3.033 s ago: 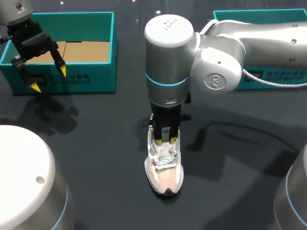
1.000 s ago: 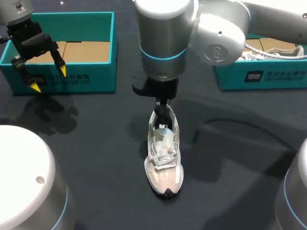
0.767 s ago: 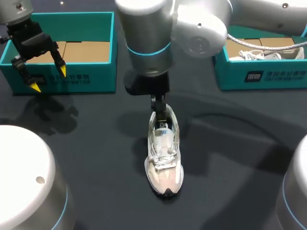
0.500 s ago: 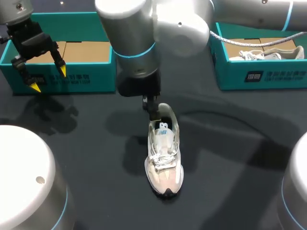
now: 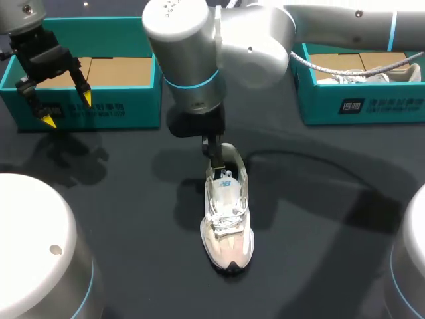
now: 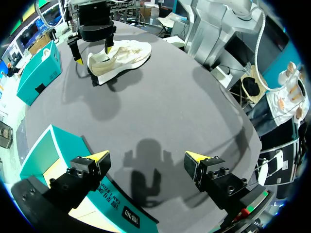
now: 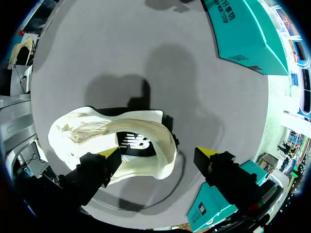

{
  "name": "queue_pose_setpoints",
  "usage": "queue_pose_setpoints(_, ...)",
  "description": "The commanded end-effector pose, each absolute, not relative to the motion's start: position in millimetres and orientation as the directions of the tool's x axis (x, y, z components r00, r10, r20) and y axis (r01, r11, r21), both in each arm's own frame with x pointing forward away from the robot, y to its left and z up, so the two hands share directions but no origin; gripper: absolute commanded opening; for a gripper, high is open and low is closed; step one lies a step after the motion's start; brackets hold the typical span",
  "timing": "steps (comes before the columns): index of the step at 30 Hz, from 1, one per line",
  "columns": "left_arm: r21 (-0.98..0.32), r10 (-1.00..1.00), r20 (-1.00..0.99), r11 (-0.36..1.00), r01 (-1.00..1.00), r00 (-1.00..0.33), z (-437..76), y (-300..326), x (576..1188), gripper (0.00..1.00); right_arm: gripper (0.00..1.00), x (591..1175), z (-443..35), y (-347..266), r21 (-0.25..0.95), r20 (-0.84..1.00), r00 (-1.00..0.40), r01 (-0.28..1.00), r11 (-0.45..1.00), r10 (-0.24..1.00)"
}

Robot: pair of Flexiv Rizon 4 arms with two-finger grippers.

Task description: Take the shoe out of the shoebox, open the shoe tongue, remove and reinsert the insole, then place the shoe into the shoebox

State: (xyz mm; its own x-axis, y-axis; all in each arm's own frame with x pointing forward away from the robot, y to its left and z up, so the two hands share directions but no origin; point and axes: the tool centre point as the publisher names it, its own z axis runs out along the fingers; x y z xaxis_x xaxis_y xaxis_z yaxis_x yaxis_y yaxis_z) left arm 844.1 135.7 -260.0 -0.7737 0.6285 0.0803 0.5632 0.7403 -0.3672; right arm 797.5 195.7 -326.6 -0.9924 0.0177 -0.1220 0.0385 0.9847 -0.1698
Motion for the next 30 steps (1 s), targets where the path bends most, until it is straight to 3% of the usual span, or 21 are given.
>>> queue_pose_setpoints(1,-0.366,0.629,0.082,0.740,0.564,-0.773,-260,136,844,1.00,1.00,801,-336,189,-0.145,-0.114,-0.993,0.031,0.989,0.014)
queue_pose_setpoints(23,-0.366,0.629,0.082,0.740,0.564,-0.773,-260,136,844,1.00,1.00,812,-378,182,-0.088,-0.055,-0.997,0.057,0.995,0.052)
queue_pose_setpoints(30,-0.366,0.629,0.082,0.740,0.564,-0.773,-260,136,844,1.00,0.58,810,-379,181,-0.075,-0.046,-0.997,0.064,0.995,0.061)
